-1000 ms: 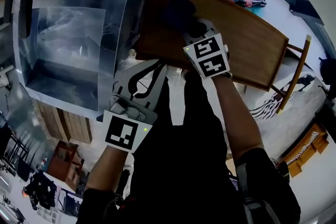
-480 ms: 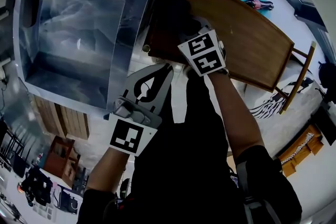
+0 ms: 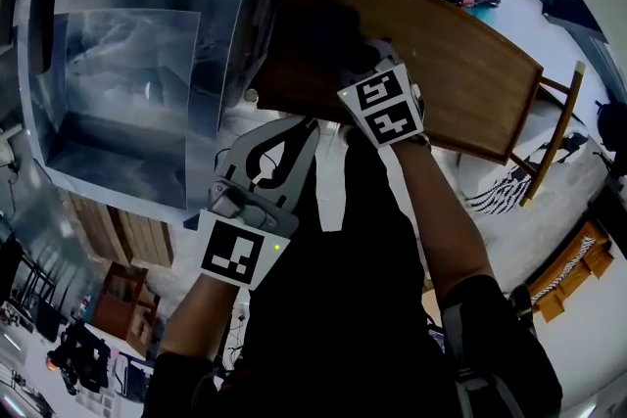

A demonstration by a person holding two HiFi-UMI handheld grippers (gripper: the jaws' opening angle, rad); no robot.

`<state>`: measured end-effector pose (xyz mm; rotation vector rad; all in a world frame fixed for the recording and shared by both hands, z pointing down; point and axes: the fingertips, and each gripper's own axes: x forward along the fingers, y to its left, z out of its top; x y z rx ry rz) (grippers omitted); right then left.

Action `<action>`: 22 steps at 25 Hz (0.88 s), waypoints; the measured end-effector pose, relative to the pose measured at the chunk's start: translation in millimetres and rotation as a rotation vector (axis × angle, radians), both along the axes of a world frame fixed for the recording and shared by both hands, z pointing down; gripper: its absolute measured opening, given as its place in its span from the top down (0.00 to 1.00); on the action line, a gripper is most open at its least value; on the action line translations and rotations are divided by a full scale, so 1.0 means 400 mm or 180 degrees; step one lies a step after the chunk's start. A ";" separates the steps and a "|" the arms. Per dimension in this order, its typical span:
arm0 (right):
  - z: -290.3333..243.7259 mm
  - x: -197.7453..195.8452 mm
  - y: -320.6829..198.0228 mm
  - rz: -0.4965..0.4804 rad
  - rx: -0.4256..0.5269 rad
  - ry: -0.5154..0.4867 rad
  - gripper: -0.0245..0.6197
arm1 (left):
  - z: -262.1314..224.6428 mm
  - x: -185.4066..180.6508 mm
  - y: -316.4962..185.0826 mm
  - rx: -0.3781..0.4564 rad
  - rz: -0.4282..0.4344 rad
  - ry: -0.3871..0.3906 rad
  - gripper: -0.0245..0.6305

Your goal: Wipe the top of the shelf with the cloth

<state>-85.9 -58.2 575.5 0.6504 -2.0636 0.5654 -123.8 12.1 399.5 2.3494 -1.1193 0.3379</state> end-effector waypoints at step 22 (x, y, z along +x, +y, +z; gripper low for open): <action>0.010 0.524 0.035 0.0796 -0.0030 0.0136 0.88 | -0.020 0.429 -0.011 0.0089 0.0725 -0.0028 0.92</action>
